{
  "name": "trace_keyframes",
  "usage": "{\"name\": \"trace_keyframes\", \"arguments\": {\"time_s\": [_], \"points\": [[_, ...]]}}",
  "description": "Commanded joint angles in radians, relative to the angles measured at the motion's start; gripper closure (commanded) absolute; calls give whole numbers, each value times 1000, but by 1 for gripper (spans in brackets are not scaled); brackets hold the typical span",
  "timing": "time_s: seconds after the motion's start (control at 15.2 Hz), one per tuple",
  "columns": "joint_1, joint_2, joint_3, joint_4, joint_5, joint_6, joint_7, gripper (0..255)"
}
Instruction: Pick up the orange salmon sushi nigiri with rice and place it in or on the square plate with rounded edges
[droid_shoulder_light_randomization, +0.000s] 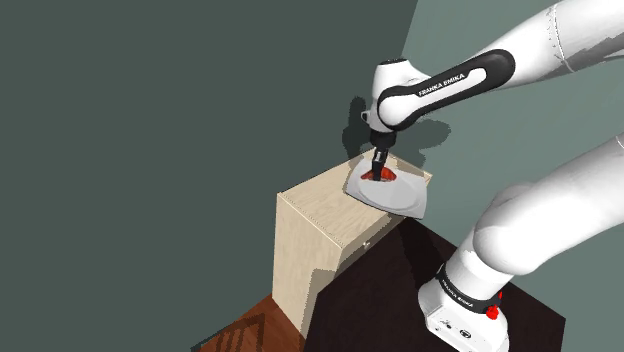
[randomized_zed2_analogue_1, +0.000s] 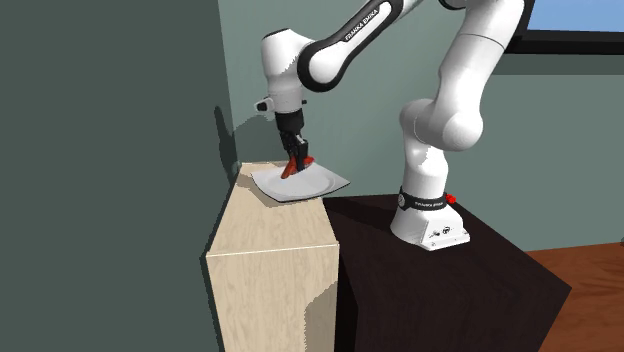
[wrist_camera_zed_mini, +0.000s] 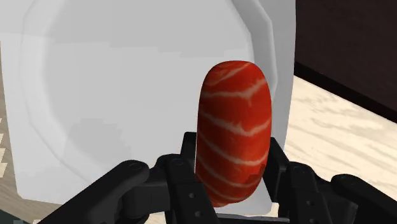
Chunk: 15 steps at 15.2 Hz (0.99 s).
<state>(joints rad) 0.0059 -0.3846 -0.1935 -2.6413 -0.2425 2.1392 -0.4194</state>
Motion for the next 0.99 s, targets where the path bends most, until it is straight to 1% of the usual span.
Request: {"name": "trace_keyframes", "arguments": {"time_s": [0.0,0.33,0.92], "points": [[-30,9,-39,11,-25,7,-53,255],[-99,42,-134,43,-76,32,-179,255],[-99,141,-152,-8,-84,180,-166,255]]}}
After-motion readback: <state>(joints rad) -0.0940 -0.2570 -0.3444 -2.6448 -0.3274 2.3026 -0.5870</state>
